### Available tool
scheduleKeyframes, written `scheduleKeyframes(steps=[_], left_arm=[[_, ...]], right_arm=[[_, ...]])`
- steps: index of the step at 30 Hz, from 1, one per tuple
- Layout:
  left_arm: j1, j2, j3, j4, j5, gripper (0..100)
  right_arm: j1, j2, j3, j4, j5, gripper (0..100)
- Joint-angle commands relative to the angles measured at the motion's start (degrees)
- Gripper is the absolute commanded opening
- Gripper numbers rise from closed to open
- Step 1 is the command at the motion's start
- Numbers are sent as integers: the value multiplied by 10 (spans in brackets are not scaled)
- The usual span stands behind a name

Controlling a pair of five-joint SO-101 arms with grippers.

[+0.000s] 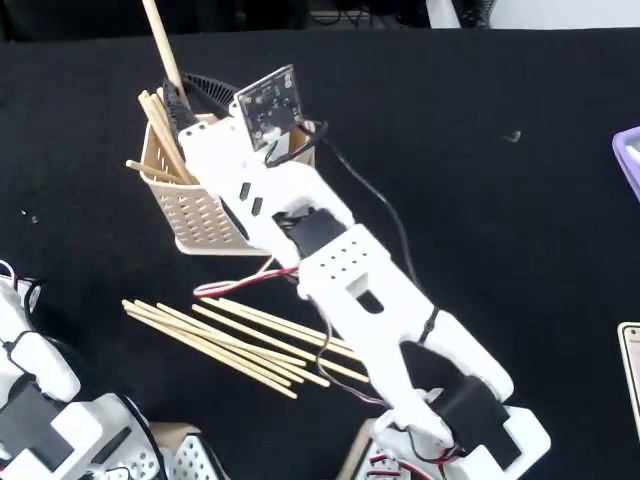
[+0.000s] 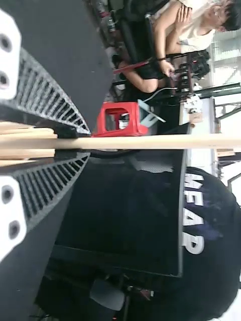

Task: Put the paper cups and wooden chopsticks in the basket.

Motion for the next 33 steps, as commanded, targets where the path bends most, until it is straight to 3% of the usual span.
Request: scheduleKeyframes(steps=[1, 6, 18, 24, 33], left_arm=[[7, -3, -29, 0, 1, 170], [7, -3, -29, 1, 1, 170], [7, -3, -29, 1, 1, 170], [7, -3, -29, 1, 1, 170], [7, -3, -29, 0, 1, 170]], right_arm=[[-16, -2, 2, -14, -4, 11], [-45, 0, 7, -14, -2, 11], [-29, 0, 29, -4, 0, 17], [-31, -20, 34, 7, -2, 170], [-29, -172, 39, 118, 0, 126]])
